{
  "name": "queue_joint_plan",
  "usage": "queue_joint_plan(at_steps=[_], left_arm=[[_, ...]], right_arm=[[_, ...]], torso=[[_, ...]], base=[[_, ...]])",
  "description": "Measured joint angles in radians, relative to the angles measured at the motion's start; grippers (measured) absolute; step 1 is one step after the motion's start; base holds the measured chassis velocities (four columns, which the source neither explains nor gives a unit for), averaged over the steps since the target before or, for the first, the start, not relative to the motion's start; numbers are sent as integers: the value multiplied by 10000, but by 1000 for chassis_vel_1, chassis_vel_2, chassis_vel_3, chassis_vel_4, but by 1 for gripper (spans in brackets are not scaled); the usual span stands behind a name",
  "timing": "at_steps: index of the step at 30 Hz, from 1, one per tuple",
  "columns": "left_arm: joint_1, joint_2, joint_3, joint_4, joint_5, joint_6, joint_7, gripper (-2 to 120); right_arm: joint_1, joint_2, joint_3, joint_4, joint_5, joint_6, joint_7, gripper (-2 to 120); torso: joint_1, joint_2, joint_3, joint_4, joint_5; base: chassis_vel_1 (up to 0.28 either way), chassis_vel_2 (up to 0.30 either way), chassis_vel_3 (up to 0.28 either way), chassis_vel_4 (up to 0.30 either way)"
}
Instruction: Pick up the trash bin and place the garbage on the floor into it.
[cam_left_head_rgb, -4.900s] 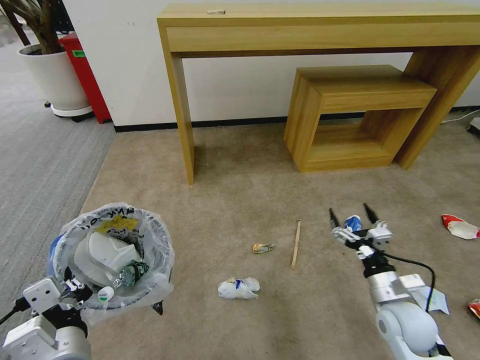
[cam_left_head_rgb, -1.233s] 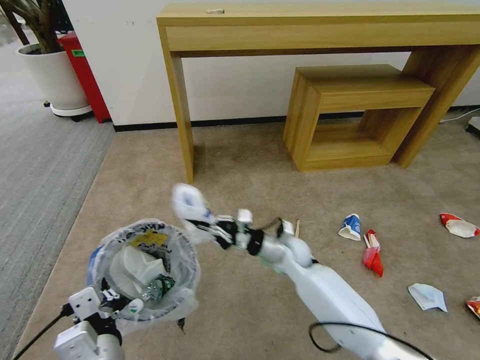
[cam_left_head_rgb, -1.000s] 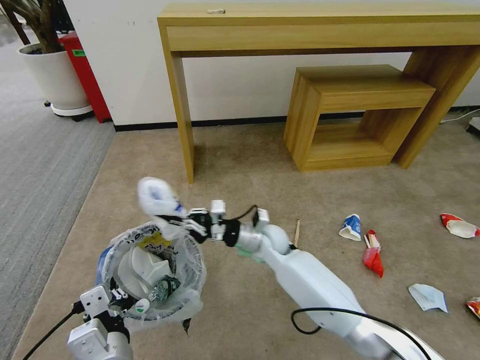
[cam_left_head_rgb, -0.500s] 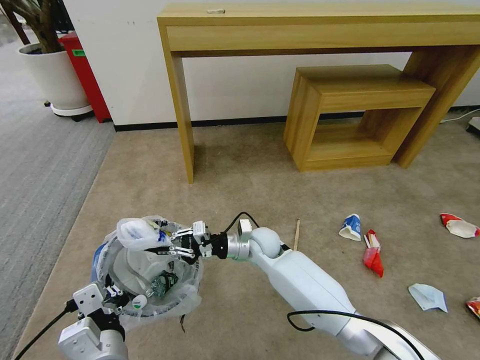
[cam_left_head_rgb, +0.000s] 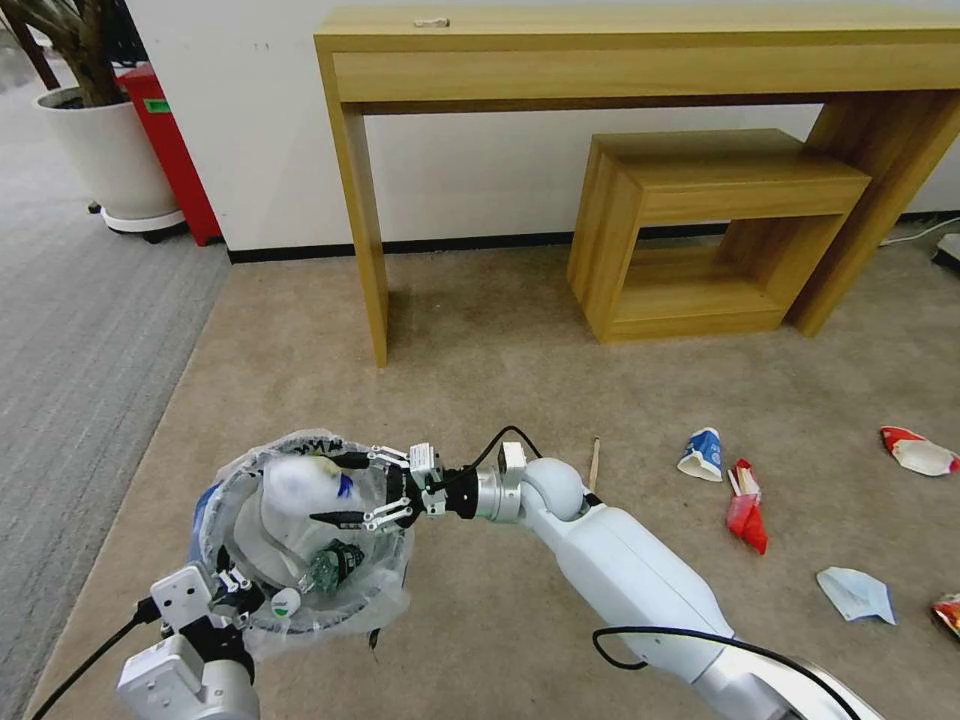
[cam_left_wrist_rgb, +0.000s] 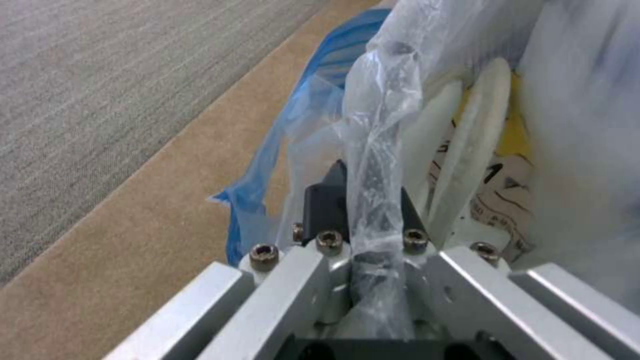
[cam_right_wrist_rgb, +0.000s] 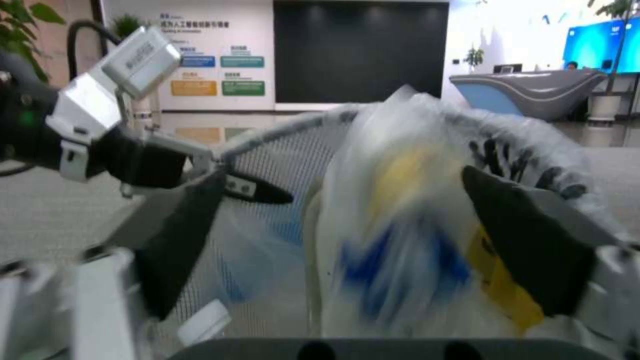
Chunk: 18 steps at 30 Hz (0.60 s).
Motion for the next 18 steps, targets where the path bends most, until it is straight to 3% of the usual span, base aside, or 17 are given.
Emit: queue_joint_plan(at_steps=[3,11,14,17,18], left_arm=[[9,37,-64,-37,-34,1,0,0],[-44,76,-140,-62,-192,76,10,0],[-123,132,-250,-54,-525,191,-19,0],[-199,249,-339,-44,-1251,478,-155,0],[-199,249,-339,-44,-1251,478,-155,0]], right_arm=[[-25,10,9,-1,-16,21,61,99],[-232,-145,310,230,5,102,230,100],[-470,-273,646,557,141,110,894,100],[-1089,-553,1625,1384,157,-283,2898,100],[-1089,-553,1625,1384,157,-283,2898,100]], torso=[[0,1,0,1,-1],[0,0,0,1,0],[0,0,0,3,0],[0,0,0,2,1],[0,0,0,2,1]], base=[[0,0,0,0],[0,0,0,0],[0,0,0,0],[0,0,0,0],[0,0,0,0]])
